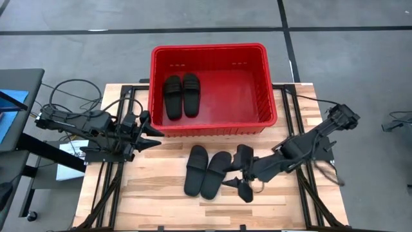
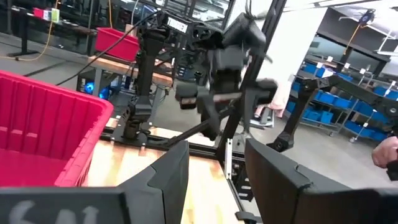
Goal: Pick and place slides into bin
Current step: Put the black slide into the red container
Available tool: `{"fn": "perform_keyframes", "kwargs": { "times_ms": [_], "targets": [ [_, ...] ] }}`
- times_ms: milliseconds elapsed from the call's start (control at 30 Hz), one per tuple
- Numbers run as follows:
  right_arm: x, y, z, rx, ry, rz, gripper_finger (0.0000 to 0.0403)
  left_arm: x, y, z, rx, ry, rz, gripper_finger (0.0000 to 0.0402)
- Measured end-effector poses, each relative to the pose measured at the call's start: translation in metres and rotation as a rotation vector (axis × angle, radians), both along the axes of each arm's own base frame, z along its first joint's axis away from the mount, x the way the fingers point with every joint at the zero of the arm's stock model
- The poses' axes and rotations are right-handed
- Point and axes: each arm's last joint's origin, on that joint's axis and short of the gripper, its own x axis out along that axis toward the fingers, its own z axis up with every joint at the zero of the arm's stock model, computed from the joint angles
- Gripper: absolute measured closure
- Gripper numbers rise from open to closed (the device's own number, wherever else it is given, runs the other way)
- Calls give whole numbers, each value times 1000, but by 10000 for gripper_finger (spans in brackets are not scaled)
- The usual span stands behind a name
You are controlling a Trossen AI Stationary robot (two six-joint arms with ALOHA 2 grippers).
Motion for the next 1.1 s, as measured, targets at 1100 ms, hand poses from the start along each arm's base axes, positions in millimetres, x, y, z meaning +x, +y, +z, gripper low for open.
{"fn": "perform_keyframes", "kwargs": {
  "times_ms": [1100],
  "targets": [
    [65, -14, -164, -340, 650, -137, 184, 0, -1, -8, -31, 88, -19, 255]
  ]
}}
